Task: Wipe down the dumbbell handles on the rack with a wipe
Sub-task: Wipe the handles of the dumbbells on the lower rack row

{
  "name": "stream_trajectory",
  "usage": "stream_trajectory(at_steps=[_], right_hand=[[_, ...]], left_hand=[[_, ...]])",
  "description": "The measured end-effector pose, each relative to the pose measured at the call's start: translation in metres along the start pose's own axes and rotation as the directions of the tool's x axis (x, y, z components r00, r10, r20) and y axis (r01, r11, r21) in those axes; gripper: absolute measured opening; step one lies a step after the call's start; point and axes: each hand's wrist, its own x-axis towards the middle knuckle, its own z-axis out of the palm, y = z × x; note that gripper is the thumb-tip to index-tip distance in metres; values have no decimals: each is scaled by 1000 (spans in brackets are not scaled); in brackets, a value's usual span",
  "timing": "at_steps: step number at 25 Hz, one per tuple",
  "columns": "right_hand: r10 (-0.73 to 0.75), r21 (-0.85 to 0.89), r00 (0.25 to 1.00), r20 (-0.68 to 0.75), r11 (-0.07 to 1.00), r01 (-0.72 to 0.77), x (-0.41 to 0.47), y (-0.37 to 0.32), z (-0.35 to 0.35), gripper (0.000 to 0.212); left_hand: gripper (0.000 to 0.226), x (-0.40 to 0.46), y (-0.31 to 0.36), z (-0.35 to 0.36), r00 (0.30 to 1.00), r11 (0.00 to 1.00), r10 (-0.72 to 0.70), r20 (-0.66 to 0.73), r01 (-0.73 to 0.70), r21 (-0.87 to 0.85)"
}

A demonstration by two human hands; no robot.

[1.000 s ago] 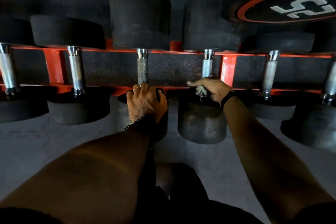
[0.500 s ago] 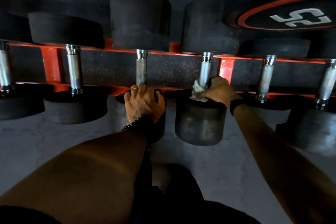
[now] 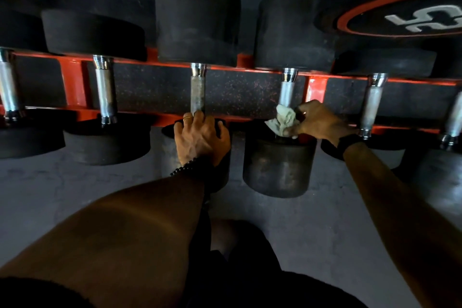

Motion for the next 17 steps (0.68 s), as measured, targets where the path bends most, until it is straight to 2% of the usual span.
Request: stream_trajectory(at_steps=[2,4,5,7,9,10,11,12,13,15,16,17], right_hand=[[78,-62,979,-188,994,-91,-14,-13,5,44],[108,33,926,-363,994,-103,-37,-36,23,41],[140,147,910,-391,985,-88,-45,-49,32,43],[231,450,929,-290,889,-80,-48,-73,46,71],[338,628,933,-122,754,-191,-37,-83,47,96],[345,734,938,-47,649,-202,-29,-79,37,94],[304,848,951,55,489,-205,-23,-72,27,80],[219,900,969,114,390,-194,-20,-61,22,62],[145,895,983,111,415,-162,-21,-51,21,51],[109,779,993,33,620,-94,-23,-47,29,51],[164,749,986,-34,657,-83,-24,-51,31,55],[191,766,981,-45,636,-89,-22,-53,30,56]], left_hand=[[28,-1,1,0,1000,1000,10,-2,-10,5],[29,-2,1,-1,1000,1000,9,1,-9,6],[29,-2,1,-1,1000,1000,7,1,-7,8],[30,-1,1,-1,1000,1000,-4,1,4,21],[31,-2,1,-1,1000,1000,7,16,-7,20],[31,-1,1,-1,1000,1000,14,13,-14,21],[32,-1,1,-1,1000,1000,15,8,-15,21],[32,-2,1,-2,1000,1000,15,7,-16,16],[32,-3,2,-2,1000,1000,19,0,-19,10],[31,-1,3,-1,1000,1000,22,-17,-21,17],[31,-1,3,-2,1000,1000,17,-13,-17,21],[31,-1,3,-2,1000,1000,13,-7,-12,24]])
